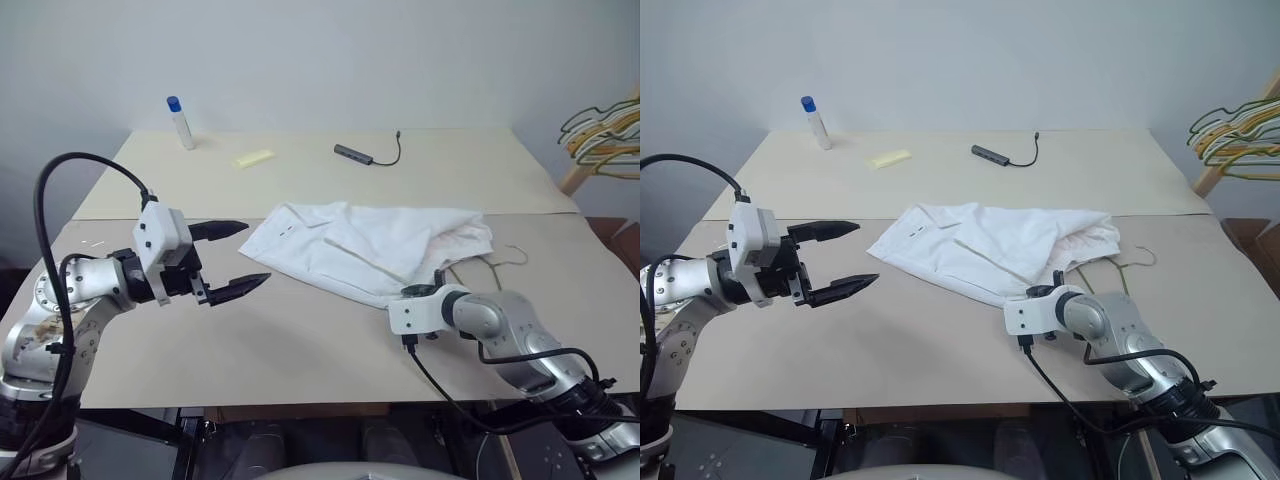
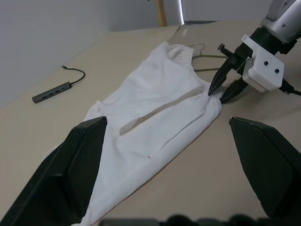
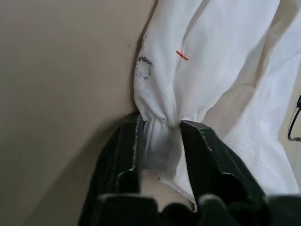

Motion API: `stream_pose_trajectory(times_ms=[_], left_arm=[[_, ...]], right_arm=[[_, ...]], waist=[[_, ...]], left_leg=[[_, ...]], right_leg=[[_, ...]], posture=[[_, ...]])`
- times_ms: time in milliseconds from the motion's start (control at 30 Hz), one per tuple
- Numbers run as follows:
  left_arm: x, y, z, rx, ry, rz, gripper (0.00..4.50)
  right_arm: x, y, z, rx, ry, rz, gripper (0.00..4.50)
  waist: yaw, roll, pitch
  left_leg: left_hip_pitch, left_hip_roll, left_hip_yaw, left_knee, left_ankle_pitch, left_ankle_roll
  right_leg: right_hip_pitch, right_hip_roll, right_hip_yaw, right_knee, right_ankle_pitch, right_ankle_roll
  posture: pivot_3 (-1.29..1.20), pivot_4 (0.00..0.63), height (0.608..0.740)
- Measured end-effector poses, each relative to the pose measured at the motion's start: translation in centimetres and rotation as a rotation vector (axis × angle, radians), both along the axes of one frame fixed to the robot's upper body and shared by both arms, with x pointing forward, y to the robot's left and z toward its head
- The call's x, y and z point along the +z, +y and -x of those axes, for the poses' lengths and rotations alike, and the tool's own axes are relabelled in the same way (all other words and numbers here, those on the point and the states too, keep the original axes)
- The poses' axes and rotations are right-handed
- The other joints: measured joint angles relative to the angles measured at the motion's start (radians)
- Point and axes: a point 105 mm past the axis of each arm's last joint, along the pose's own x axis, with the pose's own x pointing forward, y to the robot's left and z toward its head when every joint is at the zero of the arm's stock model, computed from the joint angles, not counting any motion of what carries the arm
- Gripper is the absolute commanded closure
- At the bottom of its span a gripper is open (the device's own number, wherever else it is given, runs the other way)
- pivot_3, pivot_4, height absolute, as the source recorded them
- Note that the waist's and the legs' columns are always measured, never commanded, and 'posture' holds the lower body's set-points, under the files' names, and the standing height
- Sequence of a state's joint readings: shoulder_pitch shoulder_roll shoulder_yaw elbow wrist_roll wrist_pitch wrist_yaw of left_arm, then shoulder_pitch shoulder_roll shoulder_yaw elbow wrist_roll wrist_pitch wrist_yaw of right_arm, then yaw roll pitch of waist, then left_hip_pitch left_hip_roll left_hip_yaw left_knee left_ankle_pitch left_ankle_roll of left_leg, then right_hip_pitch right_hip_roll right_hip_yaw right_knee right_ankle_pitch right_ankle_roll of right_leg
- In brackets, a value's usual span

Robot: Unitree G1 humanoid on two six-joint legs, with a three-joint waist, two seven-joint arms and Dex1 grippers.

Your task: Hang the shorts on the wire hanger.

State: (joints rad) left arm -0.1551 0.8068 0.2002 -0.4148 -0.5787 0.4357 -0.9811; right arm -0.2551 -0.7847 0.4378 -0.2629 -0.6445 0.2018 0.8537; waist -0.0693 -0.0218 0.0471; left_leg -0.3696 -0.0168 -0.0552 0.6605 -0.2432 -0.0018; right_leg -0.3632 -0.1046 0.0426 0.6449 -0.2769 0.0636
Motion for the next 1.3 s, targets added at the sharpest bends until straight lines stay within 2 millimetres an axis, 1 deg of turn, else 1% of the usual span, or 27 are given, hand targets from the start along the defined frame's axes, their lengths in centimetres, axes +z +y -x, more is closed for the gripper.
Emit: stream_pose_trajectory(times_ms=[33,67,133,200,300,400,467,567,667,800,867,967,1033,1100,1233,1300], left_arm=[[-0.1,0.0,0.0,0.004,-0.002,-0.006,0.00],[-0.2,0.0,-0.1,0.009,-0.005,-0.017,0.00],[-0.5,-0.1,-0.2,0.013,-0.013,-0.040,0.00],[-1.2,-0.1,-0.5,0.018,-0.023,-0.084,0.00],[-3.1,0.4,-1.3,0.041,-0.047,-0.205,0.00],[-5.8,1.7,-2.6,0.060,-0.099,-0.401,0.00],[-7.3,2.3,-3.3,0.044,-0.137,-0.518,0.00],[-9.1,2.7,-4.7,-0.001,-0.203,-0.670,0.00],[-10.1,2.7,-6.2,-0.010,-0.249,-0.734,0.00],[-11.7,2.3,-8.2,-0.004,-0.284,-0.805,0.00],[-11.7,1.9,-9.2,0.010,-0.312,-0.818,0.00],[-12.1,1.5,-10.4,0.016,-0.331,-0.848,0.59],[-12.4,1.3,-11.0,0.016,-0.341,-0.863,1.24],[-12.7,1.1,-11.4,0.026,-0.344,-0.861,1.89],[-13.3,1.4,-11.6,0.048,-0.321,-0.848,3.17],[-13.5,1.6,-11.6,0.051,-0.312,-0.850,3.90]], right_arm=[[0.0,0.0,0.0,0.005,-0.008,0.008,4.09],[0.0,0.0,-0.1,0.012,-0.017,0.016,4.47],[0.0,-0.1,-0.2,0.013,-0.037,0.034,4.47],[0.0,-0.4,-0.4,0.009,-0.056,0.044,4.47],[0.9,-0.6,-0.6,0.016,-0.088,0.012,4.47],[2.6,-0.8,-0.3,0.041,-0.110,-0.061,4.47],[3.7,-0.6,0.4,0.081,-0.112,-0.113,4.47],[5.7,-0.2,1.4,0.153,-0.115,-0.191,4.47],[7.0,-0.6,1.7,0.173,-0.130,-0.223,4.47],[8.2,-1.5,1.9,0.163,-0.132,-0.247,4.47],[8.6,-1.8,2.1,0.157,-0.131,-0.257,4.47],[9.3,-1.5,2.4,0.175,-0.149,-0.273,4.50],[9.3,-1.4,2.6,0.176,-0.147,-0.278,4.50],[8.9,-1.5,2.8,0.164,-0.131,-0.280,4.50],[8.7,-1.6,2.8,0.158,-0.125,-0.282,4.50],[8.7,-1.7,2.8,0.156,-0.123,-0.285,4.50]], waist=[[0.000,0.000,0.000],[0.000,0.000,0.000],[0.000,0.000,0.000],[0.000,0.000,0.000],[0.000,0.000,0.000],[0.001,0.000,0.000],[0.001,0.000,0.000],[-0.001,0.000,0.000],[-0.003,0.000,0.000],[-0.009,0.000,0.000],[-0.011,0.000,0.000],[-0.021,0.000,-0.001],[-0.029,0.000,-0.001],[-0.034,-0.001,-0.002],[-0.052,-0.001,-0.002],[-0.059,-0.001,-0.002]], left_leg=[[0.000,0.000,0.000,0.000,0.000,0.000],[0.000,0.000,0.000,0.000,0.000,0.000],[0.000,0.000,0.000,0.000,0.000,0.000],[0.000,0.000,0.000,0.000,0.000,0.000],[0.000,0.000,0.000,0.000,0.000,0.000],[0.000,0.000,0.000,0.000,0.000,0.000],[0.000,0.000,0.000,0.000,0.000,0.000],[0.000,0.000,0.000,0.000,0.000,0.000],[0.000,0.000,0.000,0.000,0.000,0.000],[-0.001,0.000,0.000,0.000,0.000,0.000],[-0.001,-0.001,0.000,0.000,0.000,0.000],[0.001,-0.001,0.000,0.001,0.000,0.000],[0.001,-0.001,0.000,0.001,0.000,0.000],[0.001,-0.001,0.000,0.001,0.000,0.000],[0.001,-0.001,0.000,0.001,0.000,0.000],[0.000,-0.001,0.000,0.001,0.000,0.000]], right_leg=[[0.000,0.000,0.000,0.000,0.000,0.000],[0.000,0.000,0.000,0.000,0.000,0.000],[0.000,0.000,0.000,0.000,0.000,0.000],[0.000,0.000,0.000,0.000,0.000,0.000],[0.000,0.000,0.000,0.000,0.000,0.000],[0.000,0.000,0.000,0.000,0.000,0.000],[0.000,0.000,0.000,-0.001,0.000,0.000],[0.001,0.000,0.000,-0.001,0.000,0.000],[0.001,0.000,0.000,-0.001,0.000,0.000],[0.001,0.000,0.000,-0.001,0.000,0.000],[0.001,-0.001,-0.001,-0.001,0.000,0.001],[0.004,-0.001,-0.001,0.000,0.000,0.002],[0.004,-0.001,-0.001,0.000,0.000,0.002],[0.004,-0.001,-0.001,-0.001,0.000,0.002],[0.004,-0.001,-0.001,-0.001,-0.001,0.002],[0.003,-0.002,-0.001,-0.001,-0.001,0.002]], posture=[[-0.09,0.000,0.740],[-0.10,0.000,0.740],[-0.10,0.000,0.740],[-0.11,0.000,0.740],[-0.12,0.000,0.740],[-0.14,0.000,0.740],[-0.15,0.000,0.740],[-0.17,0.000,0.740],[-0.19,0.000,0.740],[-0.22,0.000,0.740],[-0.23,0.000,0.740],[-0.23,0.000,0.740],[-0.24,0.000,0.740],[-0.24,0.000,0.740],[-0.24,0.000,0.740],[-0.24,0.000,0.740]])
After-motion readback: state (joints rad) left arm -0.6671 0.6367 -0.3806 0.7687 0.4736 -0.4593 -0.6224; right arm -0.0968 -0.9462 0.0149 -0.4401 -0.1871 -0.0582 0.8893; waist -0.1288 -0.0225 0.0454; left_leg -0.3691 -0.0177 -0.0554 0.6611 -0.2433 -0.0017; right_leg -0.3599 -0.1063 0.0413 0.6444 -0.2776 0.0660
